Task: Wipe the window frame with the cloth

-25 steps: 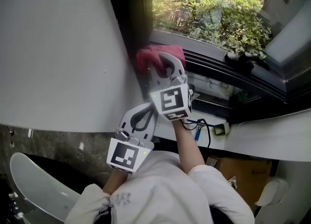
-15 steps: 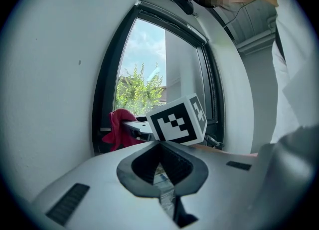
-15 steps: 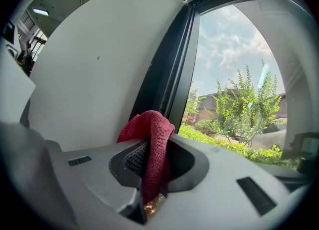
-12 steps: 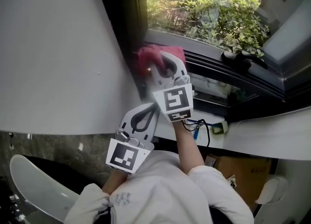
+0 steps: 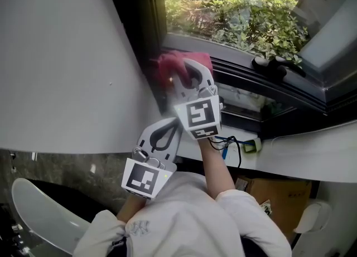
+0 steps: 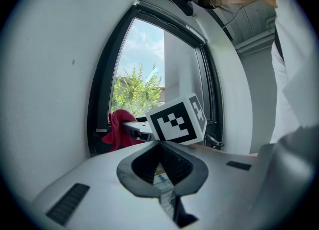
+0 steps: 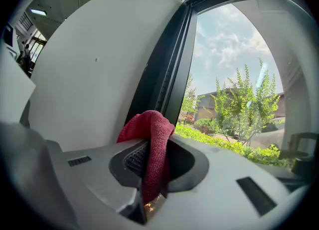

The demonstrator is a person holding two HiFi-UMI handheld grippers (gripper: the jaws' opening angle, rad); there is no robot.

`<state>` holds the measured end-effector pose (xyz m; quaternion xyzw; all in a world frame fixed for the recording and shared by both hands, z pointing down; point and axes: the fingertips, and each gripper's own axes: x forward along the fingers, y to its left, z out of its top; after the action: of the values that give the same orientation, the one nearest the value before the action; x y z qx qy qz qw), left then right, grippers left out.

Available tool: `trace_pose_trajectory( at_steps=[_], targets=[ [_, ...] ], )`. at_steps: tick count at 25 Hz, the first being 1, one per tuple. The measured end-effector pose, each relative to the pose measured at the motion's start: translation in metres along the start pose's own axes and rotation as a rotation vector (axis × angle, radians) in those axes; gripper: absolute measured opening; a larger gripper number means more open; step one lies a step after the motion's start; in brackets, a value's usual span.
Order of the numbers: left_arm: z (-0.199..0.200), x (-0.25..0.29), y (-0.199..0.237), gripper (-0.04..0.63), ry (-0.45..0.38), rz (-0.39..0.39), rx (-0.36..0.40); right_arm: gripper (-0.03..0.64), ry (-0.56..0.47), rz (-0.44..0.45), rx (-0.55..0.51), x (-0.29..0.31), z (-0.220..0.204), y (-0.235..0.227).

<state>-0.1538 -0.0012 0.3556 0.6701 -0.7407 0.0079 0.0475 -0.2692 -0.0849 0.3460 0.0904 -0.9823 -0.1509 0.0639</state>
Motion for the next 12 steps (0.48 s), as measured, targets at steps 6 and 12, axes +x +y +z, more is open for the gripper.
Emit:
trace_pose_trajectory(
  at_steps=[6, 12],
  targets=[
    [-0.0012, 0.0021, -0.0022, 0.008, 0.003, -0.001, -0.005, 0.067, 0.004, -0.006, -0.008, -0.0017, -0.0020, -0.0025],
    [-0.0008, 0.0039, -0.0055, 0.008, 0.003, -0.008, -0.003, 0.067, 0.009, -0.015, -0.009, -0.0049, -0.0032, -0.0064]
  ],
)
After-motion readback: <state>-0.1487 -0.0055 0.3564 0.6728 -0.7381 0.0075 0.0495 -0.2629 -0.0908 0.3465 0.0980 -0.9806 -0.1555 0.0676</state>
